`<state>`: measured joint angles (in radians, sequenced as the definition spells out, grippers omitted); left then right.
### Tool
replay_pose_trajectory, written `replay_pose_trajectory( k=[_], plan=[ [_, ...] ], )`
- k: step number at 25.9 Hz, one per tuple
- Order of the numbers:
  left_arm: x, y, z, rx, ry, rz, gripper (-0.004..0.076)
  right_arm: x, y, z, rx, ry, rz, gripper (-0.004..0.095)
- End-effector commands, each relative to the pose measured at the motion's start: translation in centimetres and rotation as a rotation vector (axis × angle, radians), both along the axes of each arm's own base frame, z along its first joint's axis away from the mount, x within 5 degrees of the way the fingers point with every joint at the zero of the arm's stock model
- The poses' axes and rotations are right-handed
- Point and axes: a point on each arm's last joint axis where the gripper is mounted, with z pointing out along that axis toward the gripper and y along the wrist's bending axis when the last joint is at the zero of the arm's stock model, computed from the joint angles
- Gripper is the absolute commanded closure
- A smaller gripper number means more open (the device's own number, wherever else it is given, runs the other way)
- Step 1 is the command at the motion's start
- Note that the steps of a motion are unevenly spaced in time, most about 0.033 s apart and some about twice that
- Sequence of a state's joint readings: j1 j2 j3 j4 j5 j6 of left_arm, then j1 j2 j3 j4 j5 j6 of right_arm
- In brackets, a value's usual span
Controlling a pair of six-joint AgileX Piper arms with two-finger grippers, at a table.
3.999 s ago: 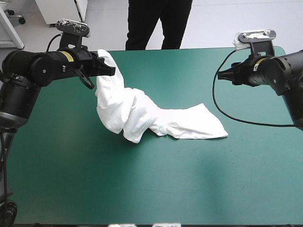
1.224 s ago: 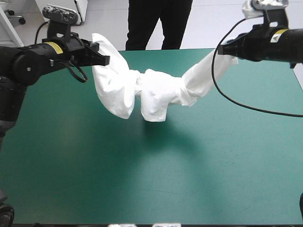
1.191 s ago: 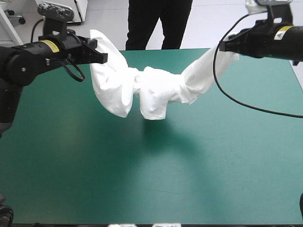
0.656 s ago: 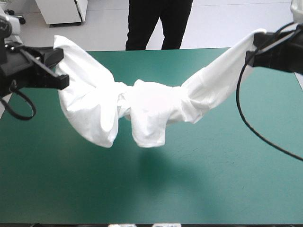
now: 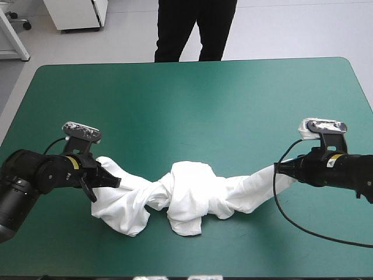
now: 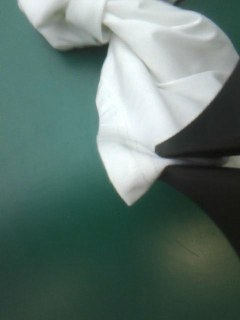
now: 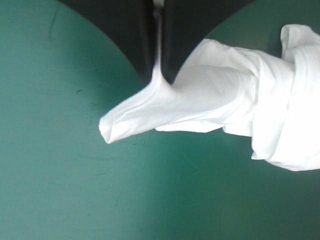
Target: Fold the cloth
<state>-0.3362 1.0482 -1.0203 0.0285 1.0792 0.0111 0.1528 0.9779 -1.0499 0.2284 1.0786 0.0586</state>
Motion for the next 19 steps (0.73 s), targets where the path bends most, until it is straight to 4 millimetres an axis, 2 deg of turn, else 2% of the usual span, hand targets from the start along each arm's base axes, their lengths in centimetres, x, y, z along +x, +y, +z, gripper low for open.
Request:
replay_pose_trajectory(
  k=[1, 8, 9, 14, 15, 16, 17, 18, 19],
  plan=[
    [1.2, -0.1, -1.6, -0.006, -0.068, 0.04, 0.0733, 1.7, 0.1, -1.4, 0.02, -0.048, -0.035, 0.0925],
    [4.6, -0.4, -5.7, 0.104, -0.018, 0.072, 0.0733, 6.0, 0.6, -5.7, -0.022, 0.101, -0.048, 0.0925],
    [5.4, -0.5, -6.7, 0.132, 0.007, 0.079, 0.0733, 7.2, 0.8, -6.9, -0.028, 0.134, -0.052, 0.0925],
    [6.5, -0.7, -8.5, 0.171, 0.067, 0.093, 0.0733, 8.9, 0.9, -9.5, -0.062, 0.222, -0.045, 0.0903],
    [6.6, -0.7, -8.7, 0.173, 0.072, 0.105, 0.0732, 9.1, 0.9, -9.7, -0.079, 0.227, -0.043, 0.0867],
    [6.8, -0.6, -8.8, 0.182, 0.071, 0.112, 0.0713, 9.3, 0.8, -10.1, -0.097, 0.235, -0.039, 0.0739],
    [6.8, -0.6, -8.8, 0.19, 0.067, 0.11, 0.0685, 9.3, 0.7, -10.2, -0.108, 0.238, -0.037, 0.0671],
    [6.7, -0.5, -8.8, 0.208, 0.074, 0.095, 0.0558, 9.3, 0.7, -10.2, -0.109, 0.249, -0.035, 0.0475],
    [6.6, -0.4, -8.9, 0.223, 0.09, 0.086, 0.047, 9.2, 0.7, -10.2, -0.11, 0.253, -0.034, 0.0402]
  ],
)
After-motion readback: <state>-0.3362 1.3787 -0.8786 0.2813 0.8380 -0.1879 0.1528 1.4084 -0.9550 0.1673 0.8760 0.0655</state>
